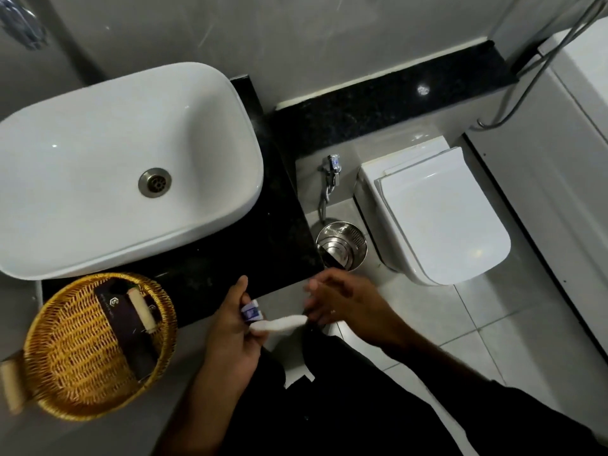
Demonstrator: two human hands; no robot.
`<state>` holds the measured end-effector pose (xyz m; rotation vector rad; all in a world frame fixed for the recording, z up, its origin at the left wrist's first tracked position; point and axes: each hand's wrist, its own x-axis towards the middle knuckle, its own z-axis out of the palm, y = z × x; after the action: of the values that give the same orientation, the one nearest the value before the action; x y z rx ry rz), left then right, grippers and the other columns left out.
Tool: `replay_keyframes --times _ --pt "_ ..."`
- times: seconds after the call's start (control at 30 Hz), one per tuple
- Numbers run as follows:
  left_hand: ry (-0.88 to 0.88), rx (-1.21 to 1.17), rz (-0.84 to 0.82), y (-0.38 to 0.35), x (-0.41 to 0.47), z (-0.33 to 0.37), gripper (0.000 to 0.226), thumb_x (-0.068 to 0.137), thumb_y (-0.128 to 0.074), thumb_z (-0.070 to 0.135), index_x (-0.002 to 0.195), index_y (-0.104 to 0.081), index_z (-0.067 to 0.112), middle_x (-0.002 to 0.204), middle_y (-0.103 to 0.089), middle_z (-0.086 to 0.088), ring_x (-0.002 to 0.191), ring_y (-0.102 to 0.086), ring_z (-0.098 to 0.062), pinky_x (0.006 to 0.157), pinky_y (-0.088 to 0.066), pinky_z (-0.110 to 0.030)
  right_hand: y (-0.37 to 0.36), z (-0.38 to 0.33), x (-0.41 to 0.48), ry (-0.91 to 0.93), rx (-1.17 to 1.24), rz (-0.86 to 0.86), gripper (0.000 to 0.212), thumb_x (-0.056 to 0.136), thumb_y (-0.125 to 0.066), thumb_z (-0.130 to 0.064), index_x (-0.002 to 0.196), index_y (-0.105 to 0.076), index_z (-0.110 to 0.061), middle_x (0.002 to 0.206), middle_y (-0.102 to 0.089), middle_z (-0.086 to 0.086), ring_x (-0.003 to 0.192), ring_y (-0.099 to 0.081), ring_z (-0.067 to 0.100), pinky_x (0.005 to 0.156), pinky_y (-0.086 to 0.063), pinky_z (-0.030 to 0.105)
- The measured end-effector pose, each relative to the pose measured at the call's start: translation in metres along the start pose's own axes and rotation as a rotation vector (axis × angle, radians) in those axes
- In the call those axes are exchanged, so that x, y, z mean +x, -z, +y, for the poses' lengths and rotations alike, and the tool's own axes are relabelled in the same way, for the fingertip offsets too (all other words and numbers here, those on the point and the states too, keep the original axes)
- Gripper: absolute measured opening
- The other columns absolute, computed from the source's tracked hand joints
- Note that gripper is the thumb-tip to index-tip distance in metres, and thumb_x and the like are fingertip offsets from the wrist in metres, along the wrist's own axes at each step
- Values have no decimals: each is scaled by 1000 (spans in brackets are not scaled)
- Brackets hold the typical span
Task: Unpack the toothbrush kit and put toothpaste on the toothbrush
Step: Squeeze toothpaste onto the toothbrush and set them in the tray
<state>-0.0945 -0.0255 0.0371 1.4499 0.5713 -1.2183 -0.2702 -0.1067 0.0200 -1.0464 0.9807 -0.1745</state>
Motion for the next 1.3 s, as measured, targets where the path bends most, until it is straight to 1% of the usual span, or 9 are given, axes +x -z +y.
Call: replay_keyframes --times 0.1,0.27,0.37,0.6,0.8,0.9,1.13,1.23,1.3 --pt "-276 385 -74 11 -1 3 32 86 -70 39 64 -56 19 51 -54 4 45 -51 -11 50 -44 -27 -34 -31 -17 -224 64 -223 43 91 -63 -67 90 -81 -28 79 -79 3 63 -74 9 55 -56 17" --pt "-670 685 -140 38 -12 21 25 78 -78 43 72 -65 22 65 -64 -7 58 -61 -19 54 -53 -30 -80 -45 -25 -253 -130 -330 24 105 -62 -25 114 -72 -4 75 -76 -2 57 -70 8 53 -57 17" --pt "-756 618 -98 60 -17 27 21 78 -78 41 82 -67 24 71 -67 -7 58 -62 -8 51 -52 -20 -112 -42 -27 -242 -198 -357 24 110 -54 -24 112 -70 -7 75 -77 -3 50 -67 5 49 -57 18" --pt "-786 503 -54 129 -26 42 19 76 -81 36 86 -67 29 77 -71 9 60 -67 0 50 -53 -15 -170 -32 -31 -102 -422 -366 31 107 -51 -45 90 -75 -35 80 -77 -9 43 -55 0 38 -41 14" --pt "-469 261 -415 193 -37 55 24 66 -84 17 83 -72 28 72 -68 10 64 -68 -4 52 -55 -21 -204 -16 -38 -11 -555 -372 28 104 -56 -46 102 -77 -29 81 -76 -9 46 -56 0 42 -41 15" --pt "-382 77 -429 221 -36 59 32 61 -76 10 89 -70 25 78 -70 10 71 -69 -4 55 -56 -27 -218 -6 -41 -2 -604 -418 23 104 -58 -44 103 -78 -32 85 -77 -10 52 -59 0 44 -43 17" --pt "-227 -482 -365 266 -27 87 40 93 -46 -10 81 -66 23 87 -68 1 79 -63 -11 71 -50 -26 -249 13 -38 -147 -381 -379 21 108 -58 -20 111 -77 -28 98 -83 -9 70 -74 1 63 -59 18" --pt "-241 -548 -372 269 -23 93 70 90 -32 -18 56 -77 24 62 -74 -1 87 -61 -21 84 -49 -34 -256 18 -28 -184 -215 -341 21 107 -56 -9 115 -73 -18 108 -84 -3 87 -80 9 75 -65 25" --pt "-245 -558 -352 268 -18 95 64 87 -26 -23 76 -70 22 59 -74 -6 91 -63 -26 95 -48 -41 -260 20 -18 -195 -137 -306 20 107 -56 -5 114 -72 -14 116 -82 3 92 -81 14 80 -66 28"
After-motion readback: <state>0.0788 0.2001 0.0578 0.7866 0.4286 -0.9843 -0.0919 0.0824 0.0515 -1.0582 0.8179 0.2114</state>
